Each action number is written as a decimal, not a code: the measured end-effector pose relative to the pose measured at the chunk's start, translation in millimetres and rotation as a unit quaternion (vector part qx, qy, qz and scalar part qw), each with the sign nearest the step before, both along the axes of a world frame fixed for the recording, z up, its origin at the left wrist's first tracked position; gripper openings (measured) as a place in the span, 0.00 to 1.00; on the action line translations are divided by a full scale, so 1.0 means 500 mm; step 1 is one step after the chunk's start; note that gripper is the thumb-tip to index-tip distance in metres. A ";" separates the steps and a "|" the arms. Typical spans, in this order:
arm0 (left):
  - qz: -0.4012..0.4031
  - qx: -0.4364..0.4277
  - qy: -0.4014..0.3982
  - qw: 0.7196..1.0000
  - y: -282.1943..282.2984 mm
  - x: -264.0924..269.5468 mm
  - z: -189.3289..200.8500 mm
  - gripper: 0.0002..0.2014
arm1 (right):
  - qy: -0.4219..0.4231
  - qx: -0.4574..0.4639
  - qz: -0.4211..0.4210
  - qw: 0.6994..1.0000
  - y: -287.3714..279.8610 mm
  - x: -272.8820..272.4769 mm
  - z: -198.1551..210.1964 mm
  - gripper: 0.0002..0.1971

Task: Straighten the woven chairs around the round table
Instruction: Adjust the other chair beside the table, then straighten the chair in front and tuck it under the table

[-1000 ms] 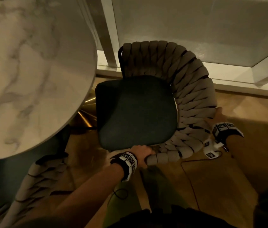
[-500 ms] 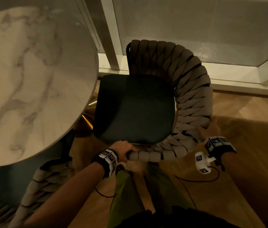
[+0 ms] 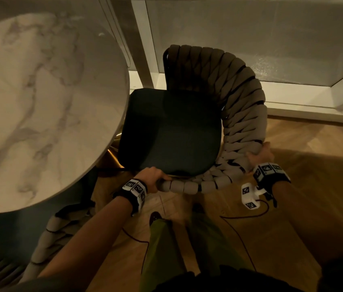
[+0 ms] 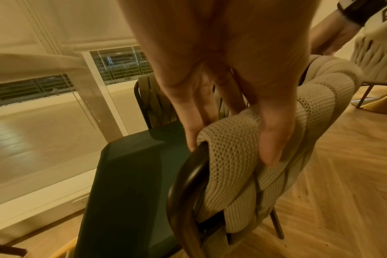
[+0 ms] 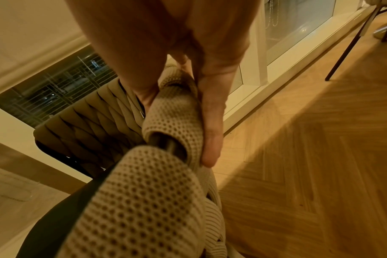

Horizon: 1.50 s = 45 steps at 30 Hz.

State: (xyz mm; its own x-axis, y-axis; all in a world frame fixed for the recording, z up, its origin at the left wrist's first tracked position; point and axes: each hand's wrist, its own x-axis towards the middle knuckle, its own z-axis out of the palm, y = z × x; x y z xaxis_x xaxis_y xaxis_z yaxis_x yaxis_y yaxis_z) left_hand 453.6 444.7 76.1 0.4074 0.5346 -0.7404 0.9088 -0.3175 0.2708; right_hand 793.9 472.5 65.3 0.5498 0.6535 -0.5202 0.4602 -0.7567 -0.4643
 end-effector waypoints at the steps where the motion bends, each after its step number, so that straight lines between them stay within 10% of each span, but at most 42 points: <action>1: -0.002 -0.003 0.001 1.000 -0.003 0.002 -0.001 0.28 | 0.001 -0.001 -0.002 1.000 -0.004 0.003 -0.001 0.23; 25: 0.270 0.076 -0.109 0.954 -0.219 -0.036 -0.012 0.42 | 0.045 -0.027 -0.010 0.999 -0.105 -0.010 0.034 0.40; 28: 0.307 0.064 -0.111 0.943 -0.288 -0.084 0.010 0.41 | -0.036 -0.070 0.100 0.992 -0.147 -0.052 0.037 0.39; 32: 0.405 0.116 -0.122 0.898 -0.435 -0.217 0.021 0.34 | -0.141 -0.151 0.329 0.922 -0.243 -0.154 0.023 0.46; 39: 0.514 0.136 -0.041 0.846 -0.787 -0.551 0.022 0.29 | -0.042 -0.083 0.157 0.983 -0.405 -0.504 0.035 0.36; 45: 0.596 0.136 0.005 0.791 -1.028 -0.795 0.023 0.23 | 0.094 -0.032 0.195 0.976 -0.513 -0.881 0.028 0.33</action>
